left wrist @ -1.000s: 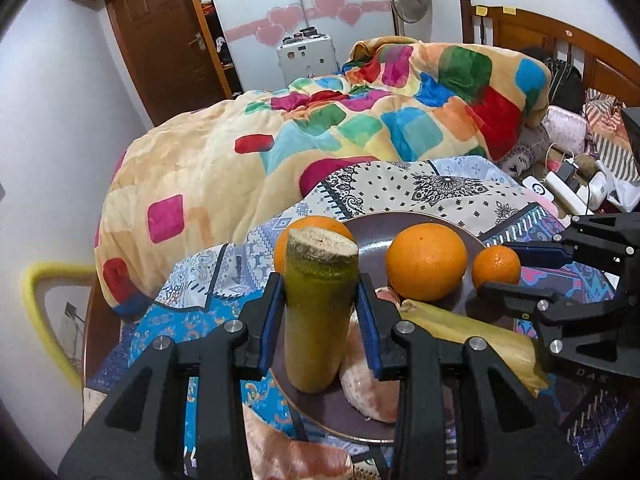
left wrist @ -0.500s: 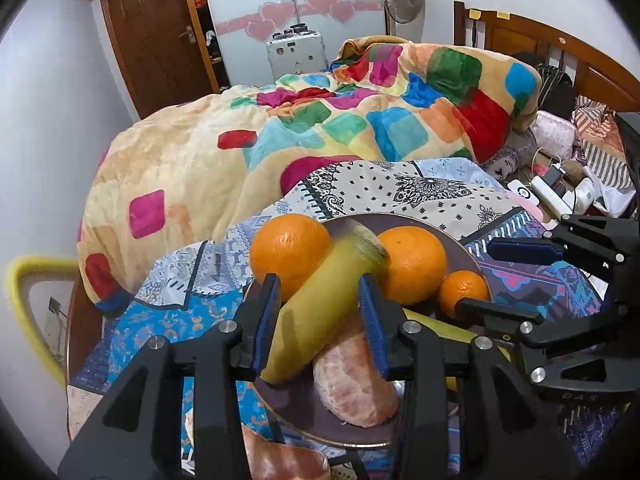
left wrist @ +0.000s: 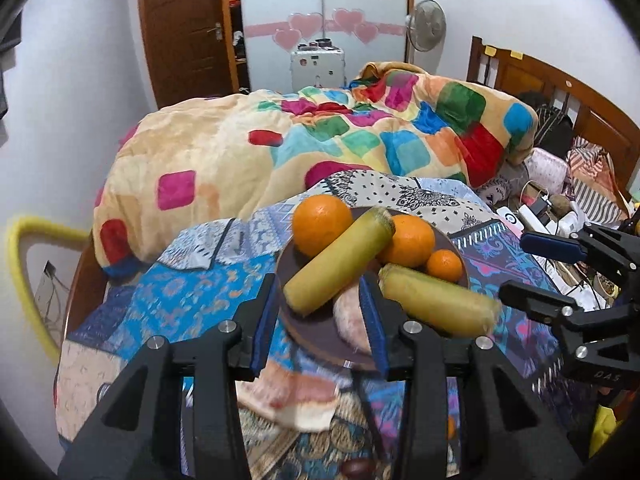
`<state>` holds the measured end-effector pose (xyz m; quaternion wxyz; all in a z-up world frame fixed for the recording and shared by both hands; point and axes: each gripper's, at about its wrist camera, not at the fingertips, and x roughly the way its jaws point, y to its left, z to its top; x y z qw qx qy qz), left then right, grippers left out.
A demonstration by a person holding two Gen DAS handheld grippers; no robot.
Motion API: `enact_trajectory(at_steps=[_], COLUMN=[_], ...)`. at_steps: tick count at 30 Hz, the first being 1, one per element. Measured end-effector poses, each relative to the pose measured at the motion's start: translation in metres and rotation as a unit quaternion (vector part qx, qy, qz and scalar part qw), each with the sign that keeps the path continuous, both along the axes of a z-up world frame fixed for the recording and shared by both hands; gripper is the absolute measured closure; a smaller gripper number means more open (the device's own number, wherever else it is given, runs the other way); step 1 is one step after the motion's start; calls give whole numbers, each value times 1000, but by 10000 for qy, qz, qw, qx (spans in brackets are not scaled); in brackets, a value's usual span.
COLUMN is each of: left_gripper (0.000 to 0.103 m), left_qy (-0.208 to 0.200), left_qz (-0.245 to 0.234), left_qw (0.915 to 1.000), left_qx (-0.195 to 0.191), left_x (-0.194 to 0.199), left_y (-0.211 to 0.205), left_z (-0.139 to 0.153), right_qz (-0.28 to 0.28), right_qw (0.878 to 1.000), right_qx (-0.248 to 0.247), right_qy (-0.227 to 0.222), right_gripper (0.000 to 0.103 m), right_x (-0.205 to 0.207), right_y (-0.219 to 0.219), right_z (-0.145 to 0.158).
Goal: Organize fruits
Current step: 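Lower the yellow shoot onto the plate with the left gripper while the right sets down the mandarin, then move the left gripper to a pomelo segment while the right moves to another mandarin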
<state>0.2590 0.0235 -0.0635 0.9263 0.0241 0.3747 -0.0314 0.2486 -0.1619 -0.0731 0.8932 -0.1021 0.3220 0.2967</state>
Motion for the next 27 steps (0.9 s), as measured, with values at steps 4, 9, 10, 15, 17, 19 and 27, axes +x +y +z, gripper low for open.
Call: enact_trajectory(at_steps=[4, 9, 10, 15, 17, 19, 27], left_gripper=[53, 52, 52, 49, 49, 48, 48], left_qy=[-43, 11, 30, 159, 204, 261, 450], left_qz=[95, 163, 175, 226, 236, 250, 264], left_qw=[9999, 9998, 9998, 9994, 9993, 9991, 9983], left_qx=[-72, -98, -118, -202, -185, -198, -264], left_x=[-28, -60, -65, -86, -92, -96, -101], left_y=[12, 25, 27, 37, 38, 41, 46], left_z=[2, -3, -5, -18, -24, -31, -54], right_qz=[79, 188, 204, 248, 280, 318, 423], right_qw=[9999, 9997, 9997, 9993, 9989, 9985, 9965], right_qx=[58, 119, 123, 131, 133, 109, -85], right_qy=[-55, 34, 60, 234, 349, 437, 721], right_gripper=[54, 54, 54, 54, 54, 54, 54], right_x=[-22, -44, -47, -56, -58, -61, -63], right_y=[5, 13, 14, 20, 23, 28, 48], right_z=[3, -4, -7, -20, -26, -33, -59])
